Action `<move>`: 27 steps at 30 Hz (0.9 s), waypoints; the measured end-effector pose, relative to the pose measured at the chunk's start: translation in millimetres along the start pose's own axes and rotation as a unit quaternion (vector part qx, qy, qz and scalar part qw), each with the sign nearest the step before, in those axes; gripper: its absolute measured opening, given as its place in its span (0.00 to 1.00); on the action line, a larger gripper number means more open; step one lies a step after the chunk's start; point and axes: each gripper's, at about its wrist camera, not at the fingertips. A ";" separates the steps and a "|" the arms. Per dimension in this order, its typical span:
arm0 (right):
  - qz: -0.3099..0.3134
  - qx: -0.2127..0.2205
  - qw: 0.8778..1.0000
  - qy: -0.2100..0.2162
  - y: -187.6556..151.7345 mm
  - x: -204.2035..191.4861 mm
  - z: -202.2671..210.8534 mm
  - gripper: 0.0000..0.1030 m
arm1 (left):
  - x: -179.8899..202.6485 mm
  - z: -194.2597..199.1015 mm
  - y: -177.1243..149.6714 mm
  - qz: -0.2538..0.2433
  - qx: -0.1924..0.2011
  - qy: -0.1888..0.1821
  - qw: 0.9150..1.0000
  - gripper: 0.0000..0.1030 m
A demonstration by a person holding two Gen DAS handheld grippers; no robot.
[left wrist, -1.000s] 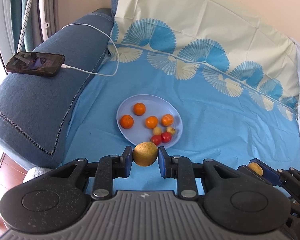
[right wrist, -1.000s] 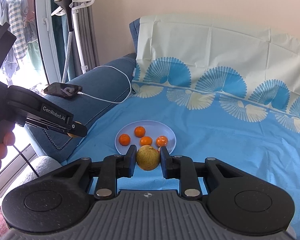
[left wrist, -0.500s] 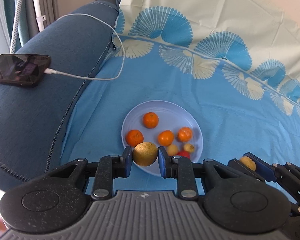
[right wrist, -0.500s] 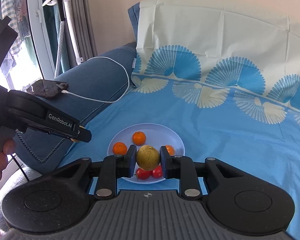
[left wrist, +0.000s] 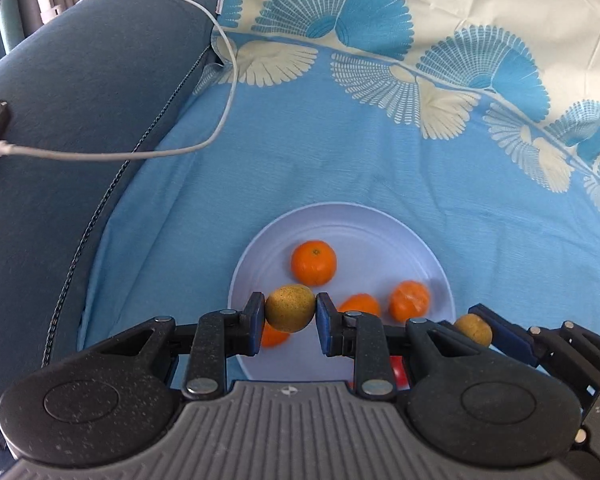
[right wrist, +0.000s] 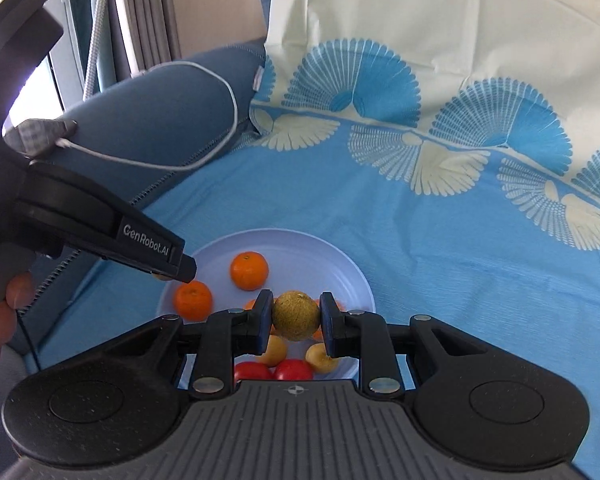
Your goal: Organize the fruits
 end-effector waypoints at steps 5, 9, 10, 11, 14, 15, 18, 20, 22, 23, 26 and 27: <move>0.003 -0.016 1.000 0.004 -1.5 2.9 -26.3 0.25 | 1.7 -20.7 8.0 -0.009 -0.004 0.008 1.000 0.29; 0.019 -0.019 1.000 0.006 -1.1 0.1 -39.6 0.26 | 2.7 -29.9 13.3 -0.020 0.002 0.008 1.000 0.34; 0.022 -0.020 1.000 0.009 -1.0 -0.6 -42.0 0.26 | 2.9 -29.8 15.5 -0.026 0.003 0.008 1.000 0.55; 0.023 -0.019 1.000 0.010 -0.4 -0.6 -44.1 0.35 | 3.4 -28.1 16.7 -0.028 0.008 0.010 1.000 0.68; 0.022 -0.009 1.000 0.013 1.9 0.8 -42.9 0.63 | -3.6 -8.6 14.7 -0.016 0.049 0.002 0.999 1.00; 0.019 -0.006 1.000 0.011 2.1 1.1 -38.6 0.66 | -5.5 -1.3 12.7 -0.021 0.055 -0.002 0.998 1.00; 0.006 -0.011 1.000 0.001 -1.1 0.9 -19.1 0.79 | -11.7 20.7 1.8 -0.031 0.058 0.010 0.998 1.00; -0.005 -0.014 1.000 -0.006 -7.3 0.3 -0.4 0.85 | -18.4 37.9 -10.0 -0.029 0.057 0.012 0.998 1.00; -0.019 -0.020 1.000 -0.016 -12.4 -1.0 18.7 0.88 | -23.9 53.4 -23.4 -0.025 0.048 0.012 0.998 1.00; -0.025 -0.019 0.999 -0.020 -14.6 -2.3 28.3 0.91 | -25.4 61.1 -30.4 -0.023 0.044 0.013 0.999 1.00; -0.038 -0.018 0.998 -0.044 -20.2 -8.3 54.1 0.95 | -28.4 82.8 -50.7 -0.017 0.040 0.016 0.999 1.00; -0.039 -0.016 0.998 -0.051 -21.8 -10.8 61.7 0.96 | -29.7 89.9 -56.7 -0.016 0.041 0.018 0.999 1.00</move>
Point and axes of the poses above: each gripper's, at about its wrist camera, not at the fingertips, and z roughly against the way its jaws point, x to its right, y to its top, and after that the axes turned 9 degrees about z, right-handed
